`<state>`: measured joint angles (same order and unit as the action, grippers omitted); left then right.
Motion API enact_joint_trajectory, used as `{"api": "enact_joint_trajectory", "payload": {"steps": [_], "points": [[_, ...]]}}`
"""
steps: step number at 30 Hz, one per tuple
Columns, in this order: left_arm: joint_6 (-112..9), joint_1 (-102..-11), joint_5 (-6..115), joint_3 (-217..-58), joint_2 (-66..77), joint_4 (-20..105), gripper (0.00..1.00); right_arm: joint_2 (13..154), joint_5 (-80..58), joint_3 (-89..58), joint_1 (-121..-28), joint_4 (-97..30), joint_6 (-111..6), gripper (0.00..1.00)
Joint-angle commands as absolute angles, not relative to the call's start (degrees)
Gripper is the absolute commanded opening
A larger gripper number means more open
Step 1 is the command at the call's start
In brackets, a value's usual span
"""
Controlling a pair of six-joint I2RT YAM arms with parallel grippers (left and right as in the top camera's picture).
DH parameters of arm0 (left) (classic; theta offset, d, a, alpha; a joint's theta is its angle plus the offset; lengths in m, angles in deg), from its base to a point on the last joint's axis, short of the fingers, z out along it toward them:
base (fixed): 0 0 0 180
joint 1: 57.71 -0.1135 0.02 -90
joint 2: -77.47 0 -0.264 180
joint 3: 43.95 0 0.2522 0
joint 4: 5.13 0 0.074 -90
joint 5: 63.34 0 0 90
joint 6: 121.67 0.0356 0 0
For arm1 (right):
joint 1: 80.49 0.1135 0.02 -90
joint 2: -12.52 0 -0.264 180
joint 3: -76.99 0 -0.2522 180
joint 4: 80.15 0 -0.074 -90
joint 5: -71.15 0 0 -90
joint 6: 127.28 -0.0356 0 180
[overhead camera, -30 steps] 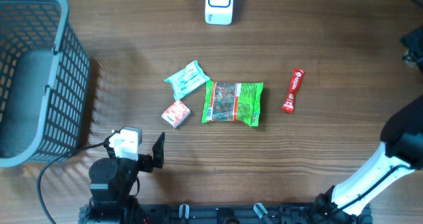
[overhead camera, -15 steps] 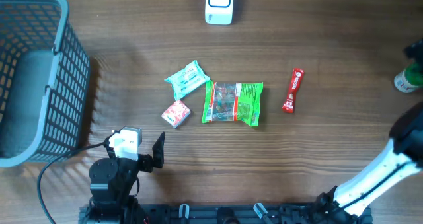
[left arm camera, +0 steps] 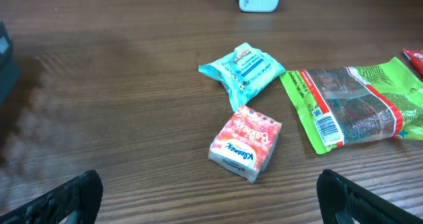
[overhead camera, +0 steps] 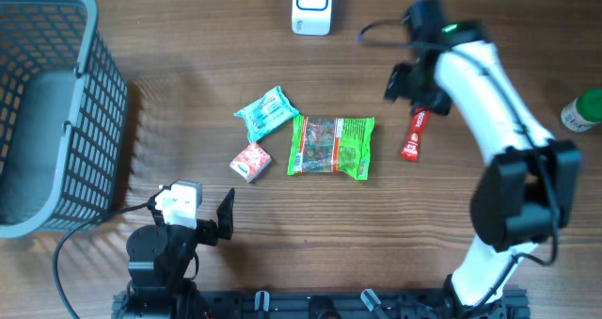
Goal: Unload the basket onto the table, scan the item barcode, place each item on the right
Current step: 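Grasp the red Nescafe stick with the right gripper and raise it to the scanner, then carry the Nescafe stick to the right edge beside the jar and release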
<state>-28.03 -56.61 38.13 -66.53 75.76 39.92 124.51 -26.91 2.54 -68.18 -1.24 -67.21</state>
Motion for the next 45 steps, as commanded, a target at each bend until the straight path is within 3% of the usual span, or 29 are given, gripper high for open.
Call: {"api": "enact_joint_trajectory", "payload": {"steps": [1, 2, 4, 12, 15, 20, 21, 25, 26, 31, 36, 40, 42, 45], "points": [[-27.4, -56.9, 38.6, -66.3, 76.0, 39.7, 1.00, 128.0, -35.2, -1.1, -66.4, -2.8, -67.4, 0.73], [-27.4, -56.9, 38.6, -66.3, 76.0, 39.7, 1.00, 129.1, -35.9, -1.1, -66.5, -3.3, -67.5, 0.61], [-27.4, -56.9, 38.6, -66.3, 76.0, 39.7, 1.00, 129.9, -37.6, -1.1, -66.6, -3.8, -67.5, 0.55], [-27.4, -56.9, 38.6, -66.3, 76.0, 39.7, 1.00, 136.8, -41.8, -2.9, -66.6, -6.9, -67.5, 0.54], [-27.4, -56.9, 38.6, -66.3, 76.0, 39.7, 1.00, 138.4, -41.6, -6.9, -66.6, -10.6, -68.8, 0.47], [-27.4, -56.9, 38.6, -66.3, 76.0, 39.7, 1.00, 140.6, -38.8, -16.1, -66.7, -20.0, -69.0, 0.06], [-27.4, -56.9, 38.6, -66.3, 76.0, 39.7, 1.00, 140.6, -34.3, -16.9, -66.7, -22.0, -68.8, 0.05], [-27.4, -56.9, 38.6, -66.3, 76.0, 39.7, 1.00, 140.3, -4.1, -12.3, -66.7, -22.6, -57.0, 0.04], [-27.4, -56.9, 38.6, -66.3, 76.0, 39.7, 1.00, 138.9, 10.2, -8.4, -66.7, -21.2, -52.2, 0.04], [-27.4, -56.9, 38.6, -66.3, 76.0, 39.7, 1.00, 131.7, 46.8, -4.1, -66.7, -27.1, -49.0, 0.05], [-27.4, -56.9, 38.6, -66.3, 76.0, 39.7, 1.00, 129.1, 48.8, -4.1, -66.7, -28.6, -55.5, 0.05], [-27.4, -56.9, 38.6, -66.3, 76.0, 39.7, 1.00, 129.1, 66.7, -4.1, -66.7, -29.2, -55.6, 0.05], [-27.4, -56.9, 38.6, -66.3, 76.0, 39.7, 1.00, 129.1, 71.6, -4.1, -66.7, -29.5, -66.3, 0.04], [-27.4, -56.9, 38.6, -66.3, 76.0, 39.7, 1.00, 129.1, 68.9, -4.1, -66.7, -30.5, -72.6, 0.04]]}}
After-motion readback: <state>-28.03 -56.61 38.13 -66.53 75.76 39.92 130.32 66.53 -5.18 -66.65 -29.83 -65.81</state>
